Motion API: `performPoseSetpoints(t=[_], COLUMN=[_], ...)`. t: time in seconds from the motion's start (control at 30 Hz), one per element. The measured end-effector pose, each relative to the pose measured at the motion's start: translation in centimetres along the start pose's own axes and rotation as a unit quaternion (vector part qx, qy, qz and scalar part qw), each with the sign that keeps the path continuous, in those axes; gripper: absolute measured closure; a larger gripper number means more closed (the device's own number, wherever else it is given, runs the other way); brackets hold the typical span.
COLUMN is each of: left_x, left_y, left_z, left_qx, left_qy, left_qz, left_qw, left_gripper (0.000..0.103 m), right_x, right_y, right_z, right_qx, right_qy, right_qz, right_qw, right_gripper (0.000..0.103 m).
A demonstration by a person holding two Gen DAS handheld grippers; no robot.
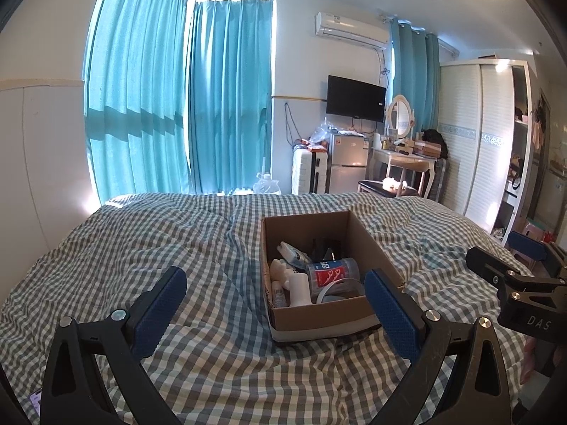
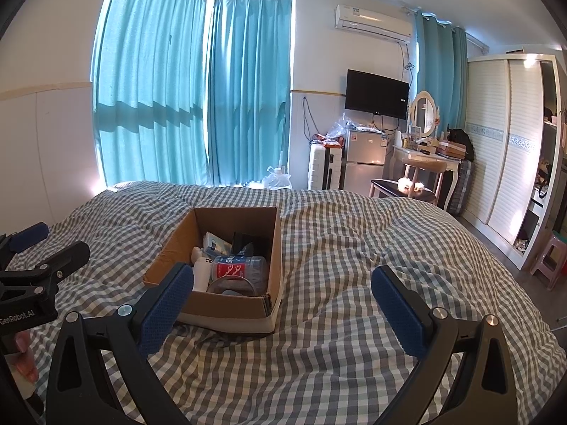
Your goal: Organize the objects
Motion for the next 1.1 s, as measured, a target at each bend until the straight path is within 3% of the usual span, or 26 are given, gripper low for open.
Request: performPoseSetpoints(t=[1.1], left_x=[-0.54], left_y=[-0.26], left_z=[-0.07], left_qx=[0.019], left_qy=[0.004], left_qz=[-0.012], left_qw=[0.9997], left_gripper=[0.0], right_x=[-0.88], right_y=[0.56], right_z=[-0.48], right_qx=[0.007], right_qy=[0.014], right_qz=[-0.002], right_qw=[1.0], right_gripper=[0.002])
Point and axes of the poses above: each gripper's, at about its wrist camera, not at the fingertips, and z roughly against the way its jaws point, y to its left, x to its top, the point moved 3 cm from there along -z, roughly the way its jaws point, and after that the axes turned 14 degrees about z, right-handed, at the moved point
